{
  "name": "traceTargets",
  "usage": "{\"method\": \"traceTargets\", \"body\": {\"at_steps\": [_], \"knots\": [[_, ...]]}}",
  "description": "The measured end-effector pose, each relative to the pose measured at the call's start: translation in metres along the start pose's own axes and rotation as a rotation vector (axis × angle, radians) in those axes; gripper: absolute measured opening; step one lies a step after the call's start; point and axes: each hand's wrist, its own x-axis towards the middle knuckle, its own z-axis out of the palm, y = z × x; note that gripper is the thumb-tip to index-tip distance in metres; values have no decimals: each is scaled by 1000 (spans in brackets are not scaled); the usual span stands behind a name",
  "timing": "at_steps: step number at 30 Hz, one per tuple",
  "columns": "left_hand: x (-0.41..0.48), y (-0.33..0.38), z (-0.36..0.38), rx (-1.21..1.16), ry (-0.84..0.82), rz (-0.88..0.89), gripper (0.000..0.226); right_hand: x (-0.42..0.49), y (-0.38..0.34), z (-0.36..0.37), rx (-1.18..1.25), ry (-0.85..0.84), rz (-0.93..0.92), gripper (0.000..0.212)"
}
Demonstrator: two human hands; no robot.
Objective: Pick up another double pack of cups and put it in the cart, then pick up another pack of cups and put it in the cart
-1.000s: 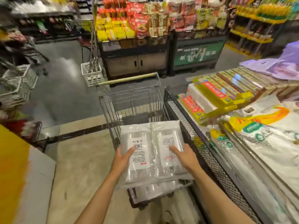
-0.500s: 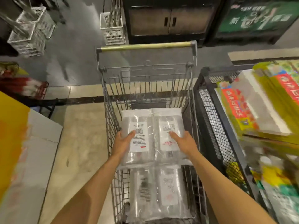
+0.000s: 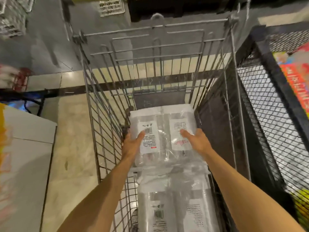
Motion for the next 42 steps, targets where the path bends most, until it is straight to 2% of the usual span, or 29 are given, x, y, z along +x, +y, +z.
{"method": "traceTargets", "body": {"at_steps": [6,9,12,15,18,23,25,28,31,36,42], "knots": [[-7,11,5,78,32,-20,73,-4,-7,-2,-42,-30,-8,32],[-29,37,1,189,47,55,54,-31,-31,-10,-179,37,19,54],[-60,64,-10,370,15,207,44,-67,-57,-30,-242,38,-56,51],[-101,96,-27,772,32,400,49,-115,-82,-55,-383,83,-123,49],[-159,135,-39,1034,100,604,55,-172,-106,-80,-580,155,-250,56],[-242,181,-55,1184,148,818,58,-271,-125,-112,-709,346,-324,44],[-270,192,-57,1189,129,911,58,-311,-121,-119,-705,439,-313,48],[-305,198,-56,1227,71,1083,57,-374,-98,-122,-677,555,-251,58],[-343,196,-45,1219,-52,1275,52,-444,-57,-118,-597,706,-173,57],[-409,165,-14,1284,-286,1534,53,-556,16,-96,-449,892,123,57],[-515,105,24,1218,-552,1829,49,-671,94,-67,-302,1105,376,61]]}}
